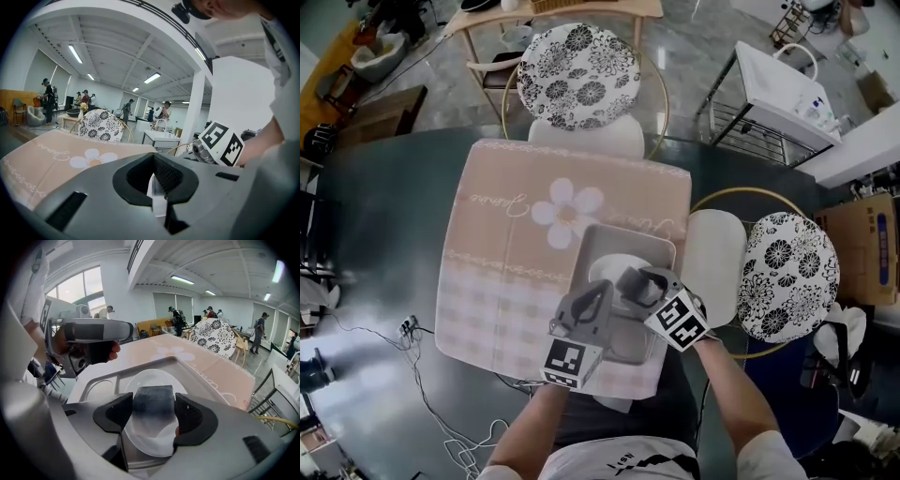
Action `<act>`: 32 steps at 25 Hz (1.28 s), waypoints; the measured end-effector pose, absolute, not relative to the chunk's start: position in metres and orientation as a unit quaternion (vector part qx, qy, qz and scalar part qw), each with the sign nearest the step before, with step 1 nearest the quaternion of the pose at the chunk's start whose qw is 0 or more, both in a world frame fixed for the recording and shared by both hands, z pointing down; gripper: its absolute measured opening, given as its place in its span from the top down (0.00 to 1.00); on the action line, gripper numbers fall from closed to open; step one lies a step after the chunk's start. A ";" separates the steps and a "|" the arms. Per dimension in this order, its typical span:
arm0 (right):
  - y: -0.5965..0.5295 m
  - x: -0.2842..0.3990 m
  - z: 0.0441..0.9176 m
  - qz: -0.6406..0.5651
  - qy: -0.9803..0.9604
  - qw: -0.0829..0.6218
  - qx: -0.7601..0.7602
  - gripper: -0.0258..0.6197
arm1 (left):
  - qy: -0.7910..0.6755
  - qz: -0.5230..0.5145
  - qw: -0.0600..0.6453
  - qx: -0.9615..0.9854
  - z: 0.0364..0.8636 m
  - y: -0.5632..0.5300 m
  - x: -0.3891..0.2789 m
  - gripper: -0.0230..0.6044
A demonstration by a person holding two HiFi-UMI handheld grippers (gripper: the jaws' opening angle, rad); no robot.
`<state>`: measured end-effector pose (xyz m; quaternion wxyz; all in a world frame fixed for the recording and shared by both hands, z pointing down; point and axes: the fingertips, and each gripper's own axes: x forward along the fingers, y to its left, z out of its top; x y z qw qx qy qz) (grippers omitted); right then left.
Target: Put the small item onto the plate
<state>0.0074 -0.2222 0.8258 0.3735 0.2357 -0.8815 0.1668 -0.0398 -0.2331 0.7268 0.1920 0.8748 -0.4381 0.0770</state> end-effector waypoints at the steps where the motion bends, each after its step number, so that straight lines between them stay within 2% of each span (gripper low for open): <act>1: -0.223 0.008 0.828 0.164 -0.879 0.381 0.233 0.51 | -0.438 0.079 0.192 0.875 0.729 -0.234 -0.039 0.96; 12: -0.230 0.000 0.840 0.134 -0.858 0.450 0.207 0.51 | -0.439 0.090 0.199 0.871 0.731 -0.241 -0.041 0.96; 18: -0.231 -0.004 0.806 0.134 -0.865 0.431 0.222 0.51 | -0.438 0.096 0.207 0.870 0.712 -0.235 -0.043 0.96; 22: -0.225 -0.013 0.750 0.149 -0.882 0.381 0.235 0.52 | -0.435 0.098 0.208 0.871 0.677 -0.229 -0.037 0.96; 24: -0.223 -0.015 0.715 0.164 -0.889 0.345 0.252 0.57 | -0.431 0.098 0.211 0.872 0.656 -0.223 -0.034 0.96; 26: -0.224 -0.013 0.681 0.172 -0.893 0.309 0.279 0.75 | -0.428 0.100 0.217 0.871 0.637 -0.214 -0.031 0.96; 28: -0.225 -0.010 0.647 0.177 -0.896 0.273 0.303 0.84 | -0.426 0.096 0.218 0.873 0.613 -0.210 -0.029 0.96; 32: -0.225 -0.007 0.585 0.190 -0.902 0.209 0.328 0.88 | -0.423 0.086 0.207 0.878 0.562 -0.204 -0.024 0.96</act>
